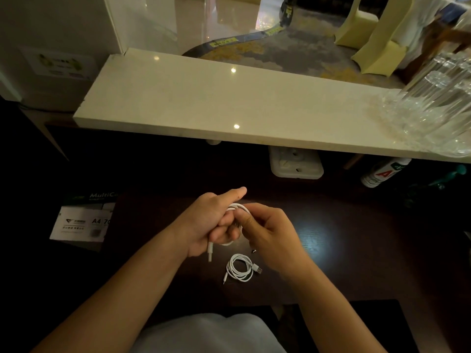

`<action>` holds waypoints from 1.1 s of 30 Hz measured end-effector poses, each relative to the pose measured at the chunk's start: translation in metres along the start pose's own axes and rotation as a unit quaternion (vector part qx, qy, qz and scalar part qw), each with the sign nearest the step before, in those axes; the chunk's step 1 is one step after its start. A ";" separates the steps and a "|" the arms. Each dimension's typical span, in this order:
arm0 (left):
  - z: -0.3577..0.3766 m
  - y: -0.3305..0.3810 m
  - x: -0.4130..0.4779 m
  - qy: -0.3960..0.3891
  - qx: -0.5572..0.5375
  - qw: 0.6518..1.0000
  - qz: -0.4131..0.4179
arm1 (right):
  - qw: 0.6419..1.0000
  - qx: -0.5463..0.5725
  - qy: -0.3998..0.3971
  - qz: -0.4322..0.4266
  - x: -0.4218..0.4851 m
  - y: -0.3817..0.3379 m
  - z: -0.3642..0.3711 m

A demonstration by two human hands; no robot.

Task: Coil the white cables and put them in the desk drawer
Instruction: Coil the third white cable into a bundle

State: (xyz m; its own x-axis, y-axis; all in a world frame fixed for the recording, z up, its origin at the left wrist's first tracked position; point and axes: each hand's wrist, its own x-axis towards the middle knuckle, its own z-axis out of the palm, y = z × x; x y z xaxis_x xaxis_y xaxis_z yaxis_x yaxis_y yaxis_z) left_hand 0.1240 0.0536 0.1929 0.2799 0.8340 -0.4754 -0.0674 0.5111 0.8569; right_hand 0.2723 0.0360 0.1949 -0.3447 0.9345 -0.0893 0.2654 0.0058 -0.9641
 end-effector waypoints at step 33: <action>0.007 -0.013 -0.002 0.083 -0.031 0.983 0.158 | 0.983 -0.147 0.112 0.022 0.003 0.012 -0.022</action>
State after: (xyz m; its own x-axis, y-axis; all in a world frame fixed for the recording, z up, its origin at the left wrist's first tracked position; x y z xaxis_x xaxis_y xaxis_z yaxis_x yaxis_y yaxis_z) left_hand 0.1308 0.0437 0.1841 0.0756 0.9732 -0.2173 -0.1856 0.2279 0.9558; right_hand 0.2947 0.0471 0.1884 -0.1295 0.9907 -0.0411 0.5359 0.0351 -0.8435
